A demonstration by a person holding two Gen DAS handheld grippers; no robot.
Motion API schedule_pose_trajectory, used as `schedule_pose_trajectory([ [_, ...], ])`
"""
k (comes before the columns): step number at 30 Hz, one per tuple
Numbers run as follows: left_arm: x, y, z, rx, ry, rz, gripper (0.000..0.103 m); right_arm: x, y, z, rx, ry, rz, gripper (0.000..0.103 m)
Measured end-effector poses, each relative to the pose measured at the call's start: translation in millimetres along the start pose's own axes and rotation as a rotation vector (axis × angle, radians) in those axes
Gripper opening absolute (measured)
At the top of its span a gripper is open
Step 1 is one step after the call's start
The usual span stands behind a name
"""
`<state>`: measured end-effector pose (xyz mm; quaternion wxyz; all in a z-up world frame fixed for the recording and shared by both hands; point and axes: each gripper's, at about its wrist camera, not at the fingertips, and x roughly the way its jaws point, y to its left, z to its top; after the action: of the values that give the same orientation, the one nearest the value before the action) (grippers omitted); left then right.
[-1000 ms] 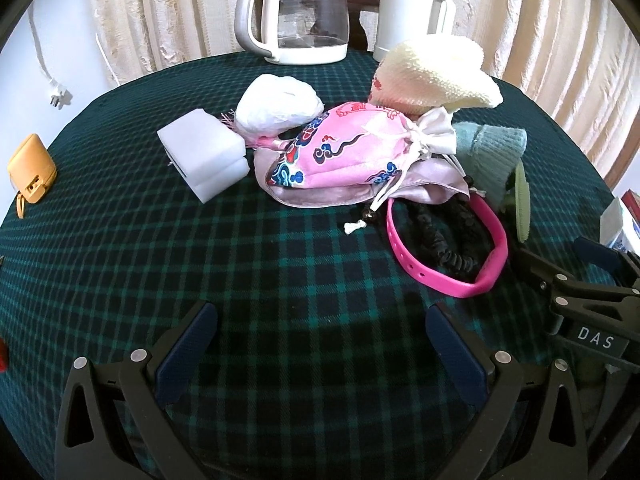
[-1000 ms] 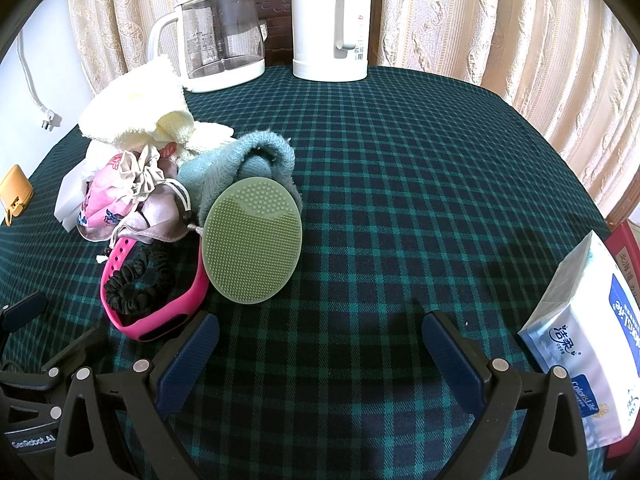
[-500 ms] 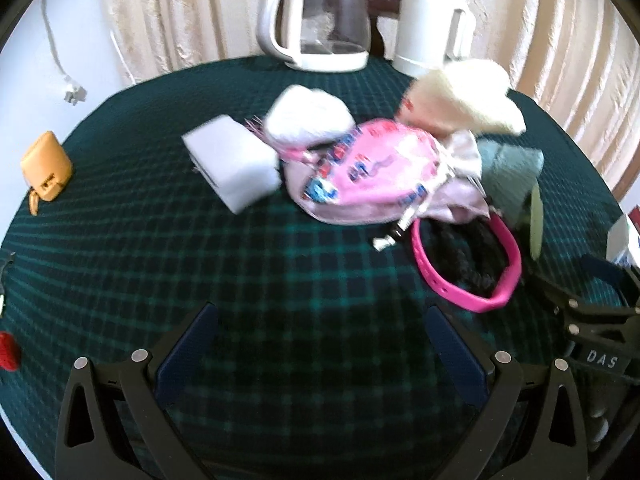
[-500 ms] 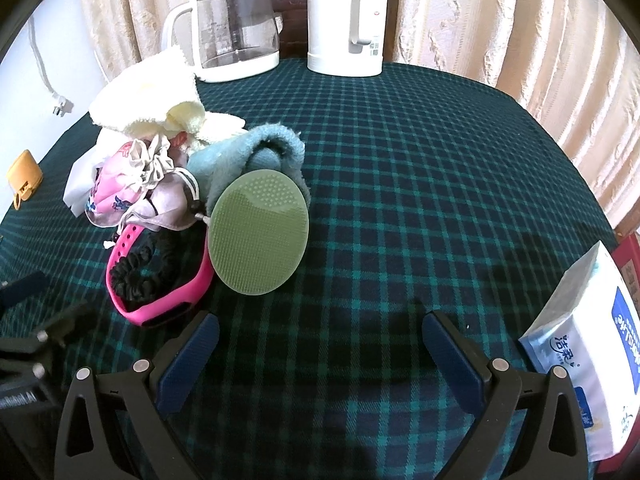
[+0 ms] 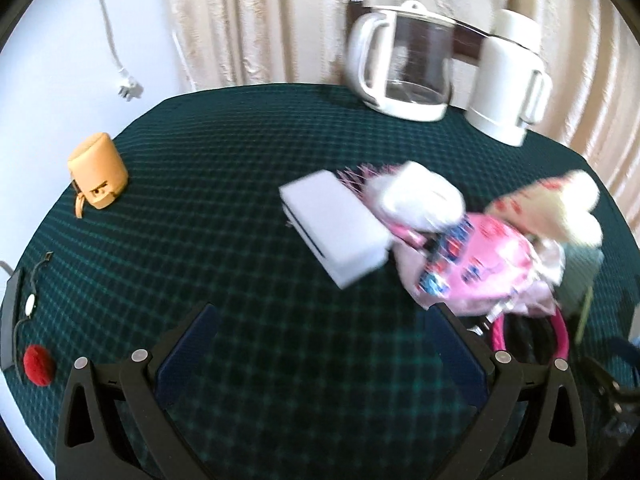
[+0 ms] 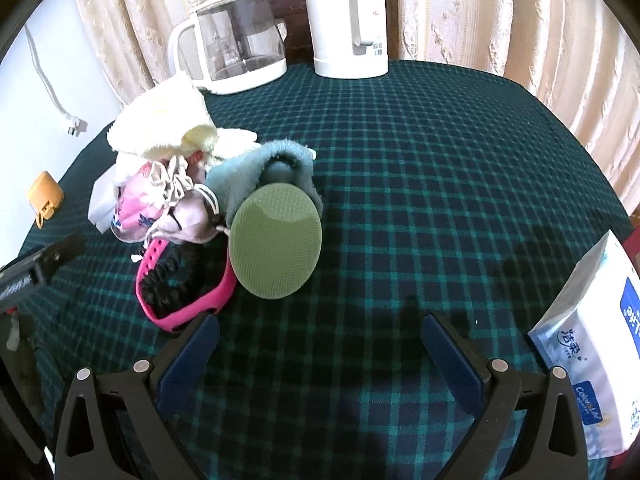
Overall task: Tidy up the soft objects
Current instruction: 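Grasp the white sponge block with the left tool while the right tool grasps the green silicone brush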
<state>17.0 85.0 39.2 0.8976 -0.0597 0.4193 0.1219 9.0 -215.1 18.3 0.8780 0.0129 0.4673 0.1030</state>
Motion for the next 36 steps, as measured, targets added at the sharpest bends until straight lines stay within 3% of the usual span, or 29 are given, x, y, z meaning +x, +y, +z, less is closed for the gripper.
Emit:
schedule_pose_trajectory([
  [8,25.9,5.7,25.1,-0.091,0.028,0.014,0.103,-10.8,-1.3,13.1,0.012,-0.056,0.015,0.103],
  [15,48.8,-2.9,45.4,-0.102,0.025,0.059,0.103,-15.5,-1.9,15.9,0.02,-0.093,0.032,0.103],
  [24,74.2,4.9,46.9,-0.138,0.046,0.058,0.103,-11.6,1.3,19.1,0.006,-0.115,0.04,0.103],
  [26,73.2,6.4,46.1,-0.14,0.034,0.038,0.097,-10.7,1.6,20.2,0.005,-0.12,0.033,0.103],
  [31,70.3,12.1,42.3,-0.172,0.023,-0.124,0.059,-5.5,-1.5,23.8,0.021,-0.114,0.032,0.103],
  [32,68.0,13.1,41.9,-0.18,0.014,-0.148,0.058,-3.8,-1.8,24.8,0.023,-0.113,0.036,0.101],
  [36,55.9,22.2,38.6,-0.206,-0.041,-0.131,0.057,4.4,0.0,28.7,0.03,-0.099,0.053,0.094],
])
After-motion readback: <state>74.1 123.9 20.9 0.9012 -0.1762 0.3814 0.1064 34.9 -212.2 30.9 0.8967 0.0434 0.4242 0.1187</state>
